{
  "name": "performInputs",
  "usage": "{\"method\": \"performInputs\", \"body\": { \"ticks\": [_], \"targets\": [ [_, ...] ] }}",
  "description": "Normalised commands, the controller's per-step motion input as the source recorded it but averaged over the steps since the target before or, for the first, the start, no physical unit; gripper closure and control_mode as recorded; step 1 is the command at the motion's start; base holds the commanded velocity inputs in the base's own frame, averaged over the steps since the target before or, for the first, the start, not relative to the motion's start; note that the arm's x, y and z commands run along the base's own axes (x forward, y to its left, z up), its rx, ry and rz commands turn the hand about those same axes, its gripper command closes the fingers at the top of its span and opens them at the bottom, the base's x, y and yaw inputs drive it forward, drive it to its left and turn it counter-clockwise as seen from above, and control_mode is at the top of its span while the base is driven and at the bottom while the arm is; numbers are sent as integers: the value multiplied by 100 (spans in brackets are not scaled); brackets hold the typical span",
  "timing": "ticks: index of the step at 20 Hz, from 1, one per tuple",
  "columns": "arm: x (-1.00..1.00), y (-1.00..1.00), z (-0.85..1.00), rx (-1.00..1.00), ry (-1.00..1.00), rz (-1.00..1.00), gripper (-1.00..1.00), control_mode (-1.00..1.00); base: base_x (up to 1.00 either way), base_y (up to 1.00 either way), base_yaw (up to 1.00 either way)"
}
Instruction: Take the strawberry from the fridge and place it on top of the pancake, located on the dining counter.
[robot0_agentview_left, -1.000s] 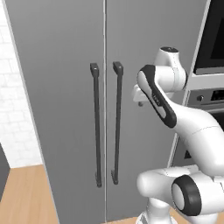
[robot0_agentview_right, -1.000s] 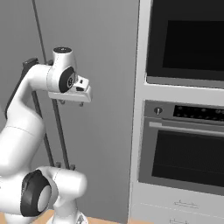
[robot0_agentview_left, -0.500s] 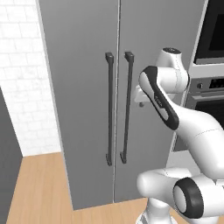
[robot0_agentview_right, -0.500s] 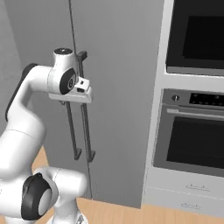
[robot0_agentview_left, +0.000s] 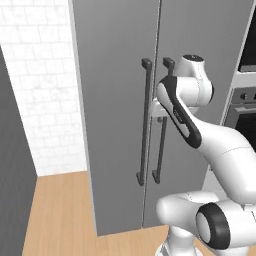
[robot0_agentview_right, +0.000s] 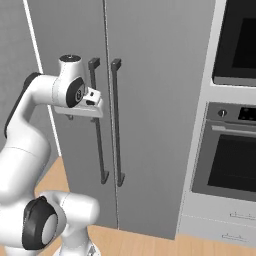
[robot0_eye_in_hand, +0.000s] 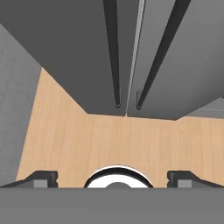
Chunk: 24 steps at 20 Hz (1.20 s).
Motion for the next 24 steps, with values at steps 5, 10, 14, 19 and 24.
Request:
{"method": "performInputs", "body": {
  "ticks": [5,10,14,19,24],
  "targets": [
    [0,0,0,0,0,0,-100,100,-17,-26,0],
    [0,0,0,0,0,0,-100,100,-33,-29,0],
    [0,0,0,0,0,0,-100,100,-51,-11,-2],
    [0,0,0,0,0,0,-100,100,-37,-3,-2],
    [1,0,0,0,-9,0,-100,-100,0,0,0]
  ]
}}
